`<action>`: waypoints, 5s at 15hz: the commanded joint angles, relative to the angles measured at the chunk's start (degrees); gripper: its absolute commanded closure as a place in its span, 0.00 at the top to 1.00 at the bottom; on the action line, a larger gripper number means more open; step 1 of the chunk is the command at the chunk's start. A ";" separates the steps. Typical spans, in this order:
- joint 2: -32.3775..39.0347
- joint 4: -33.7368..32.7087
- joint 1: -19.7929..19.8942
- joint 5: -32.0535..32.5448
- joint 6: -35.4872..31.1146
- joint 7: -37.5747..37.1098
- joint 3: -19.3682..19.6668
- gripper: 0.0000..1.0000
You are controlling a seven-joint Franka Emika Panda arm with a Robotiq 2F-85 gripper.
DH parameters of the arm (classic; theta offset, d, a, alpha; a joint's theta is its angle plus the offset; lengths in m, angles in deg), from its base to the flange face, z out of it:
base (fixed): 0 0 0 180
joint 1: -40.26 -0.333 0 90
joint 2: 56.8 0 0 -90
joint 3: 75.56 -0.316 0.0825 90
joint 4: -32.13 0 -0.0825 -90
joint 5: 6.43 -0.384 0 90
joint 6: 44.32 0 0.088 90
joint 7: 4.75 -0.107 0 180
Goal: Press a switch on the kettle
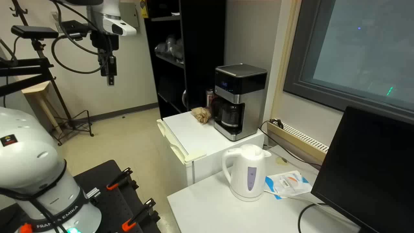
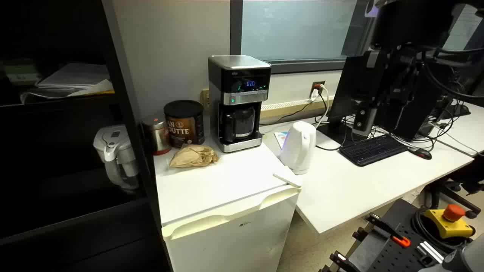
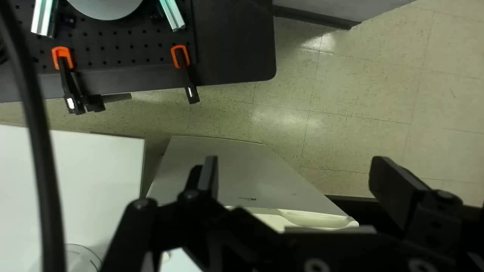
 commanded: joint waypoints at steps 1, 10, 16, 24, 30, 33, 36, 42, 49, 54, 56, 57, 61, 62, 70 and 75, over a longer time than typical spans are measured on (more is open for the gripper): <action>-0.15 -0.16 1.39 -0.58 0.37 0.71 -0.96 1.00; -0.15 -0.16 1.39 -0.58 0.36 0.71 -0.96 1.00; -0.15 -0.16 1.39 -0.58 0.36 0.71 -0.96 1.00; 0.36 0.55 3.94 -0.09 -3.19 0.44 -0.64 1.00; 1.13 1.96 6.85 0.50 -8.21 0.04 0.26 1.00; 1.61 2.73 8.20 0.68 -10.58 -0.02 0.98 1.00; 2.57 3.51 9.72 1.11 -13.32 -0.04 2.02 1.00; 5.63 4.70 12.84 2.76 -20.37 -0.38 4.12 1.00; 9.41 5.90 16.91 6.80 -29.69 -1.94 6.60 1.00; 12.83 6.21 19.54 10.05 -36.71 -4.01 7.60 1.00; 14.67 6.09 20.42 11.16 -39.73 -5.01 7.72 1.00; 15.55 6.12 20.89 11.75 -41.56 -5.78 7.65 1.00; 19.95 5.26 22.29 13.58 -47.27 -7.74 7.97 1.00; 21.12 5.06 22.50 14.01 -48.83 -7.88 8.11 1.00; 28.82 1.65 22.31 15.63 -53.80 -8.28 8.95 1.00; 33.36 -1.07 22.35 18.39 -55.11 -10.53 9.37 1.00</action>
